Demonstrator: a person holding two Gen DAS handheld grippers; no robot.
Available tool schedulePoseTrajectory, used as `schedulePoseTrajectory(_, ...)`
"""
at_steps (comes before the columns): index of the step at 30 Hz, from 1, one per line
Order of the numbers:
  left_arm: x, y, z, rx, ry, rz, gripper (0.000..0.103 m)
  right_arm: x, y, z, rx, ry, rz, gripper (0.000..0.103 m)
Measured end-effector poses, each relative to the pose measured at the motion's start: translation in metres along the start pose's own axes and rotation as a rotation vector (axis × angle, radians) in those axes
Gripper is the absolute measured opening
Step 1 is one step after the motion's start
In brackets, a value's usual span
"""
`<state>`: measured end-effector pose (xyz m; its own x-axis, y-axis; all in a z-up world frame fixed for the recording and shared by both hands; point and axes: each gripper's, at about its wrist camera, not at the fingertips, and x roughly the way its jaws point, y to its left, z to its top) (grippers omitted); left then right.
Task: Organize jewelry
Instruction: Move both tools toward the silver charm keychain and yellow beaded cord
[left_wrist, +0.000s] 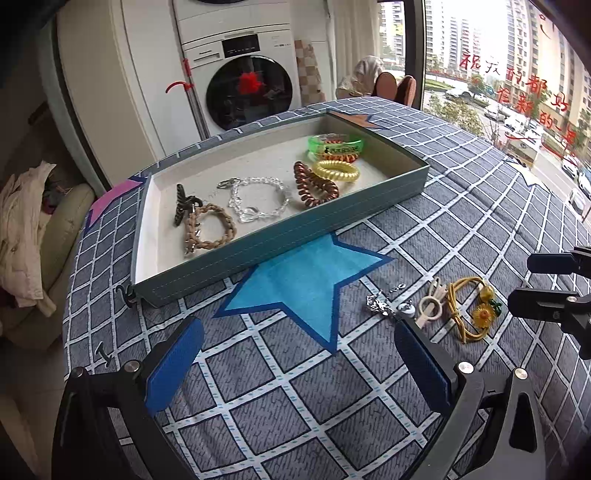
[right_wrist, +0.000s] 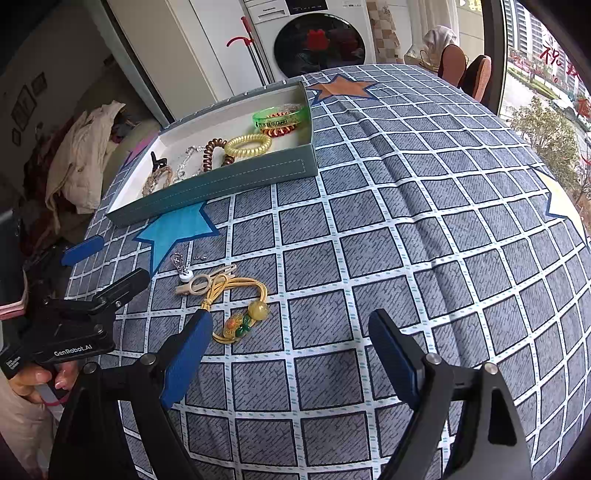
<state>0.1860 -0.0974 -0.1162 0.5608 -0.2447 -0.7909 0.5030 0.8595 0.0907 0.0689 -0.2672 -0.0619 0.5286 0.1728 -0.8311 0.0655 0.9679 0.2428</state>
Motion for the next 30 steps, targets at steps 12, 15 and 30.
schedulePoseTrajectory(12,0.014,-0.026,0.006,0.042,0.035,-0.014,0.103,0.009,0.021,-0.004,-0.091,0.007,-0.038,0.075)
schedulePoseTrajectory(15,0.017,-0.023,0.012,0.021,0.035,-0.018,0.103,0.014,0.025,-0.005,-0.116,0.014,-0.05,0.066)
schedulePoseTrajectory(30,0.004,-0.039,0.027,0.001,0.024,-0.106,0.08,0.02,0.044,-0.01,-0.263,-0.004,-0.125,0.047)
